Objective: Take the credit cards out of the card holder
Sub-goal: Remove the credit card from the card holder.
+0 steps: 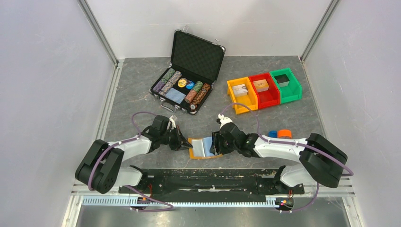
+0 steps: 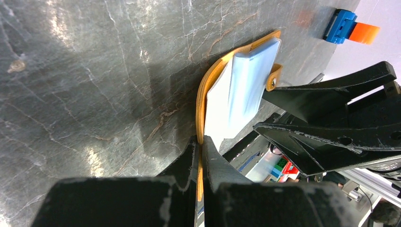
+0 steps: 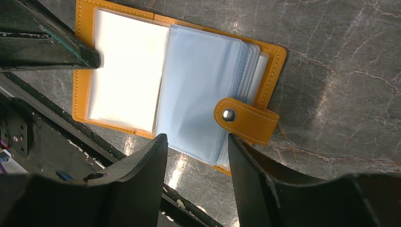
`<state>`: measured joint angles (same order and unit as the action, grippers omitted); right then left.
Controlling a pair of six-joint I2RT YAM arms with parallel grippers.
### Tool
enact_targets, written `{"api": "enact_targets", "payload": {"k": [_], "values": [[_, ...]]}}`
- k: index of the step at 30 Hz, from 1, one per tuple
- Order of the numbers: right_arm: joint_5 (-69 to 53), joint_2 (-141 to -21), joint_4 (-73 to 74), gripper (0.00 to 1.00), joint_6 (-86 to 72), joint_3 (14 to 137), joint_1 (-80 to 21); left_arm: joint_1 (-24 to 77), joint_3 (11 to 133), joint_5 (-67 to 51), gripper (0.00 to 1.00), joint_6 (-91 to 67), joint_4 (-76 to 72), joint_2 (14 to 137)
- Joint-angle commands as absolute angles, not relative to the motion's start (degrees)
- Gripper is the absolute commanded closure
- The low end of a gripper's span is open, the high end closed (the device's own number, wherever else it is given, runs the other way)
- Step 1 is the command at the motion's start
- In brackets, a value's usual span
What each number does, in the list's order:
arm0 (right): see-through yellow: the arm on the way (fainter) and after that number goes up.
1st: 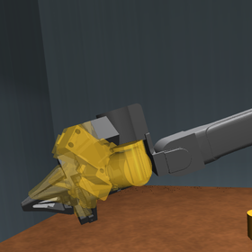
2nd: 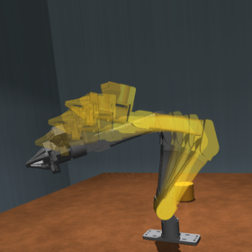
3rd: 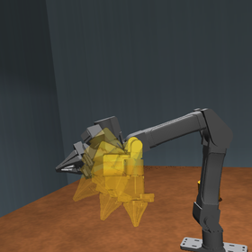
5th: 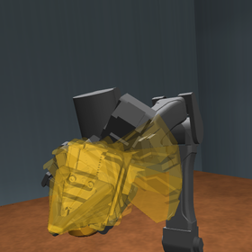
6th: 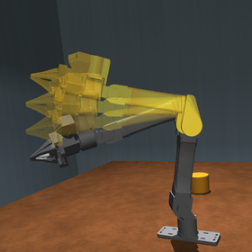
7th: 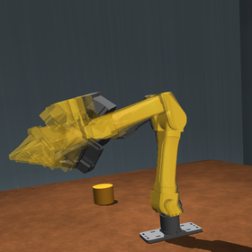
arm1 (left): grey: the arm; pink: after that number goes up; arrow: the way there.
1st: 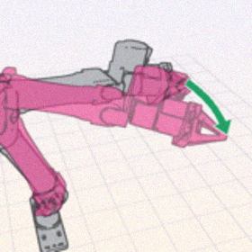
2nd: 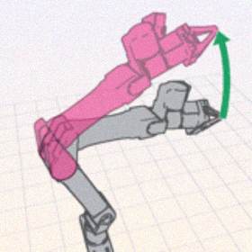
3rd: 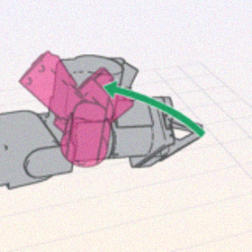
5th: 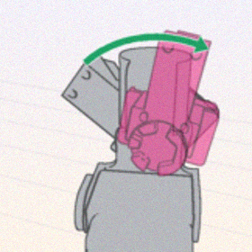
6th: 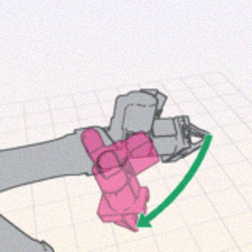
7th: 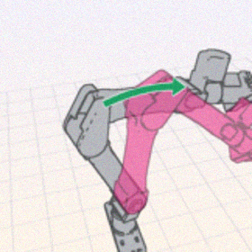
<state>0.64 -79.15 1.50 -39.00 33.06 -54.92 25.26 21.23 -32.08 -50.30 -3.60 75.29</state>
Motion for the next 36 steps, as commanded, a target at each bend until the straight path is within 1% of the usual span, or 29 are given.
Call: {"api": "enact_targets", "payload": {"k": [1,10,18,23,30,32,34,36], "values": [[1.58,-79.76,0.94,0.48,-38.91,34.63,-55.43,25.67,21.16,-32.34,0.97,-51.24,-5.21,73.90],[0.58,-80.68,-1.29,0.54,-38.67,35.07,-55.64,25.66,22.19,-32.83,0.96,-50.98,-5.16,75.01],[0.67,-80.68,-0.91,0.64,-37.30,36.25,-55.65,25.66,22.13,-33.05,0.97,-50.81,-5.10,75.30],[0.67,-80.32,-0.45,0.67,-35.19,37.79,-55.72,25.66,22.29,-33.25,0.96,-50.89,-5.10,75.29],[0.98,-79.92,-0.40,0.67,-31.95,39.49,-55.85,25.66,22.24,-33.40,0.96,-50.98,-5.10,75.52],[0.21,-80.33,-0.17,0.65,-31.75,39.98,-55.82,25.66,22.15,-33.44,0.96,-51.02,-5.18,75.58],[0.18,-80.42,-0.14,0.60,-31.68,40.33,-55.81,25.66,22.18,-33.46,0.96,-50.98,-5.19,75.76],[0.13,-80.14,-0.13,0.59,-31.57,40.26,-55.90,25.72,22.32,-33.49,0.96,-51.06,-5.19,75.74]]}}
